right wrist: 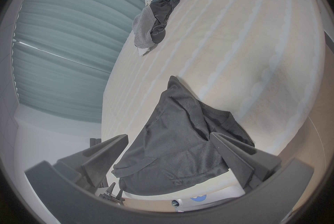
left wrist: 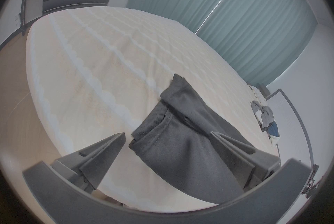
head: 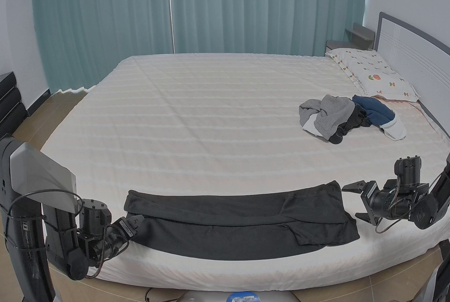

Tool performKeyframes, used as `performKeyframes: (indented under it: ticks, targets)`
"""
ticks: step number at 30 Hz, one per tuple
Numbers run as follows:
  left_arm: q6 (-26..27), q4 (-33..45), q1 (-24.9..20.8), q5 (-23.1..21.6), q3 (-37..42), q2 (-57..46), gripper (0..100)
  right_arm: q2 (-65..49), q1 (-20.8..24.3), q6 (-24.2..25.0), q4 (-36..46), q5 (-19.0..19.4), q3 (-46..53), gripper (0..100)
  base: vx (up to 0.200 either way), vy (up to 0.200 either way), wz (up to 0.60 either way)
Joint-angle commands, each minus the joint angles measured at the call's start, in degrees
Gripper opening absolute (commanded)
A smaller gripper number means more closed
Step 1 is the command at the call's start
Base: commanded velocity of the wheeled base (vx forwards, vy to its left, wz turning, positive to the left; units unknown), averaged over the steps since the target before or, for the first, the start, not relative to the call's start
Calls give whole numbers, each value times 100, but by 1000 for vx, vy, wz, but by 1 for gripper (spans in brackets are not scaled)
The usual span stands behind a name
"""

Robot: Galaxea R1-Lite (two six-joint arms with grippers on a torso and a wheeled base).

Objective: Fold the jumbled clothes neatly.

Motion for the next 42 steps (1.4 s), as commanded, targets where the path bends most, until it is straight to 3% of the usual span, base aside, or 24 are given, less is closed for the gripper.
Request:
performKeyframes:
  ticks: [1,3,4,8,19,30,31,40,42]
  targets:
    - [9,-26,-11,26,-140,418,100,5,10,2,1,2,0,100,0,0,0]
    - [26,-43,-2,70,-254,558,100,-4,10,2,1,2,0,100,0,0,0]
    - [26,-78,33,87,-289,593,0,-4,10,2,1,2,0,100,0,0,0]
    - [17,-166,77,149,-237,585,0,5,10,2,1,2,0,100,0,0,0]
    - [-70,-527,68,843,405,532,0,-39,18,-6,1,2,26,100,0,0,0]
    - [-53,-527,60,887,423,567,0,-30,-8,-6,-7,2,17,100,0,0,0]
    - [-53,-527,60,887,423,558,100,-30,1,-6,-7,2,17,100,0,0,0]
    - [-62,-535,227,755,440,-22,100,-118,-8,-6,1,2,26,100,0,0,0]
    - [44,-535,411,483,467,-391,100,-144,-17,2,1,2,26,100,0,0,0]
